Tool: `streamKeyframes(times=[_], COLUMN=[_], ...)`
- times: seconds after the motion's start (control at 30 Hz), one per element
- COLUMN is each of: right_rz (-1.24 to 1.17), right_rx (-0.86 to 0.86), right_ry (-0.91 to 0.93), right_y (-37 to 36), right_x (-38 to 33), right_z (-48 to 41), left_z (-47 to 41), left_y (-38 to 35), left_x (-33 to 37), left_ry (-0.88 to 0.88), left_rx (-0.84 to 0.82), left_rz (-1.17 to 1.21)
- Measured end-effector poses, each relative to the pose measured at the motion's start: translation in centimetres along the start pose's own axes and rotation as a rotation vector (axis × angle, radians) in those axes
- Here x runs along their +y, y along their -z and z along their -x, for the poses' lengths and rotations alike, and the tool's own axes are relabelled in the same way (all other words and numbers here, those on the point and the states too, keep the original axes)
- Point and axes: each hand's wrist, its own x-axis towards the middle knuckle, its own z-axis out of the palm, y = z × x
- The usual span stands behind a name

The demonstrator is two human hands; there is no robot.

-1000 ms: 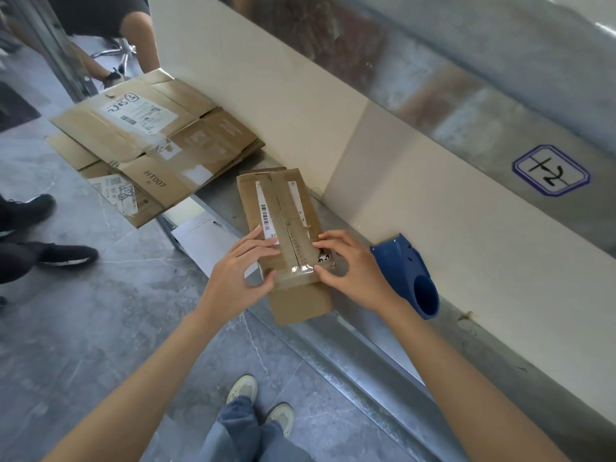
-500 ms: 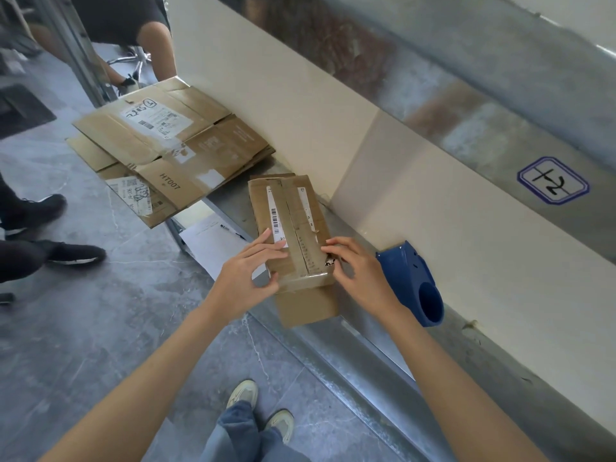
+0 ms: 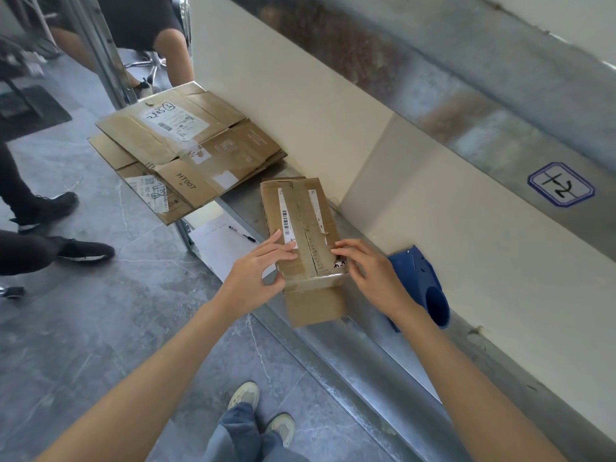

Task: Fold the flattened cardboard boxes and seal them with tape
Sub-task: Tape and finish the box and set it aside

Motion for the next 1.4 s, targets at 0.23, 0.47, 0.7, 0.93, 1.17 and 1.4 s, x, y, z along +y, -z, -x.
streamKeyframes(times=[0.23,0.47,0.7,0.93,1.17,1.4], right_rz=[-0.099,-0.120,0.007,0.056,-0.011,0.206], right_rx=[0.110,0.166,0.249,0.131,-0.027,-0.133], right_ry=[-0.058,-0.115,-0.189,-0.204,-0.168,0.006], right_y=[-1.7,-2.3,-3.5,-2.8,-1.3,0.7], right_x=[0.5,-0.7,-2.7,-2.6,-0.9,0.1], right_z=[0.3,0.3,0.1,0.1,0.3,0.5], left_z=[0.1,0.0,-0.1,-0.3,-0.3,-1.1], left_y=[-1.4,-2.1,-3.5,-3.6,-2.9,0.7], left_x=[-0.6,-0.3,2.6,2.3,0.3,-1.8], left_ry=[-0.058,-0.026,0.137,0.078,-0.039,-0.195], left_rx=[0.123,0.202,0.349,0.297,0.189,-0.116], left_rz=[-0.010,0.001,-0.115,-0.240,-0.282,-0.315])
